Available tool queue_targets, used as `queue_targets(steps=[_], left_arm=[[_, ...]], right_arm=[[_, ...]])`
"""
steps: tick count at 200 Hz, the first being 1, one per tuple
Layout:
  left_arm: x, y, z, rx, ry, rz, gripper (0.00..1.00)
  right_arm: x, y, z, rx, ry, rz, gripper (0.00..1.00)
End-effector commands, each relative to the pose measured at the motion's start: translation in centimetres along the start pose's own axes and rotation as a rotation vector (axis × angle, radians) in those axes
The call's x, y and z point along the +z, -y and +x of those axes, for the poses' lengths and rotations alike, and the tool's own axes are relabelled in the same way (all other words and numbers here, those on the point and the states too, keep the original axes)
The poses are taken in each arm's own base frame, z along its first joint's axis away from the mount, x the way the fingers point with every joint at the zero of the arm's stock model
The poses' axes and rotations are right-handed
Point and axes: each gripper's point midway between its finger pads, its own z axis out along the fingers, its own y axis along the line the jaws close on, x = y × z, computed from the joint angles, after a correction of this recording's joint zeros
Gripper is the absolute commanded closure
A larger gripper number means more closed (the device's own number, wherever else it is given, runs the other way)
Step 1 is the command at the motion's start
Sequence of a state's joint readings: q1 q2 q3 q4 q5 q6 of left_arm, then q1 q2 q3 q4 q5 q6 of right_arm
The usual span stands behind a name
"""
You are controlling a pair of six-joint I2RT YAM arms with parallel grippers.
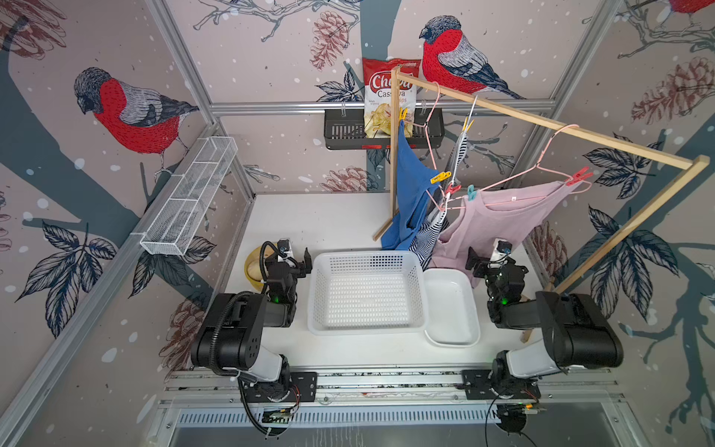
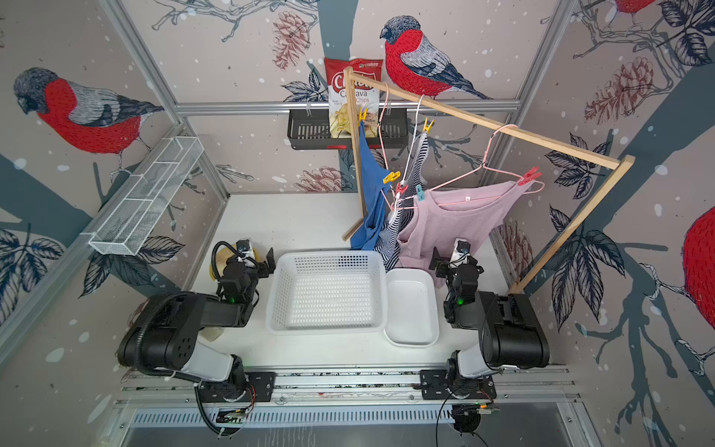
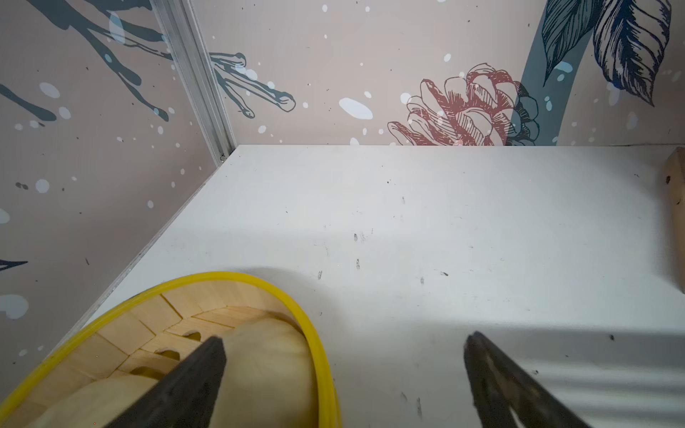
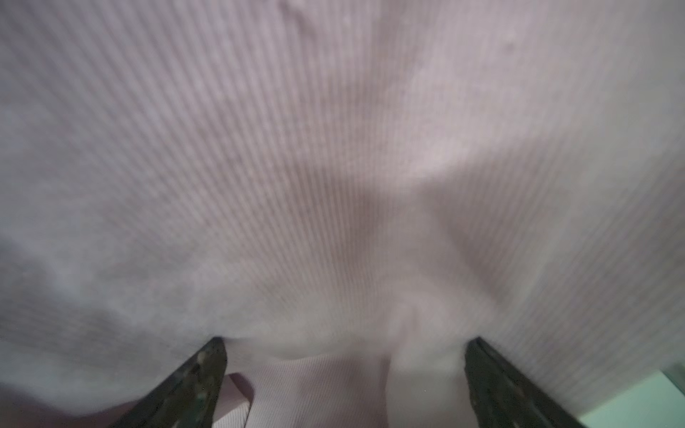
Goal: Remove the clothespins securing tank tops to the hanger
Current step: Adjust the hanger on the clothesline.
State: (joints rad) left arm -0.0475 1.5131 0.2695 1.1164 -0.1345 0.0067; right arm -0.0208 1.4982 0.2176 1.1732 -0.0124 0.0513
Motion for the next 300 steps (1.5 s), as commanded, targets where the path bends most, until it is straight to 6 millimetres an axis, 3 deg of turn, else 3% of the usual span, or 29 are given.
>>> queue_targets(steps=[1,143,162,191,227,261,280,300], left_arm=[[0.0,-0.1,-1.3,-0.002,0.053,-0.010,0.01],[0.1,-0.2,-1.3,-0.010,0.049,0.004,0.02],[-0.9,-0.8,-2.7,-0.023,0.098,-0.024,0.02],[-3.6,-2.2,-5.2,-0.064,0.171,-0.088,0.03],[-5.4,-2.4,-8.5,-0.127,0.234,-0.086,0.02],[-7.3,-1.8,-12.1,-0.212,0.283,-0.068,0.04],[-8.4,-0.5,-14.3,-0.239,0.304,-0.016,0.08],[-9.3,1.2,-16.6,-0.255,0.317,0.053,0.10]], right_arm=[[0.1,-0.2,-1.3,0.000,0.049,-0.013,0.00],[0.1,-0.2,-1.2,0.002,0.046,-0.013,0.00],[-0.7,0.0,-2.0,0.008,0.085,0.005,0.00],[-2.5,1.1,-5.2,0.050,0.127,0.084,0.00],[-2.8,1.2,-8.8,0.179,0.068,0.095,0.00],[-3.9,-0.3,-11.3,0.356,0.055,0.011,0.00],[-5.3,-3.8,-12.3,0.336,0.064,-0.180,0.00],[-6.9,-4.8,-12.6,0.351,0.082,-0.198,0.00]])
